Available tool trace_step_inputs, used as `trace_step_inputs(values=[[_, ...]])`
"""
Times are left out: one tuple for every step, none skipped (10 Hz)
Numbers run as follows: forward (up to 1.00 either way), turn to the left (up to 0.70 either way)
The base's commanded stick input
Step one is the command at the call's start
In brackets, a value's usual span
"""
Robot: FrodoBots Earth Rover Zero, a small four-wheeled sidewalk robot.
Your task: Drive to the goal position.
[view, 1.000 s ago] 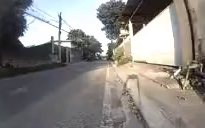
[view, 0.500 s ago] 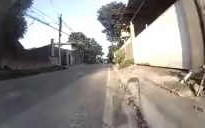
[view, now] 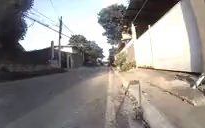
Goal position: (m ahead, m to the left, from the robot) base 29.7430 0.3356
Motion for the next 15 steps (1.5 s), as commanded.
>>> trace_step_inputs(values=[[0.68, 0.00], [0.73, 0.00], [0.79, 0.00], [0.82, 0.00], [0.82, 0.00], [0.83, 0.00], [0.83, 0.00], [0.83, 0.00], [0.83, 0.00], [0.83, 0.00], [0.83, 0.00], [0.83, 0.00], [0.83, 0.00], [0.83, 0.00], [0.83, 0.00]])
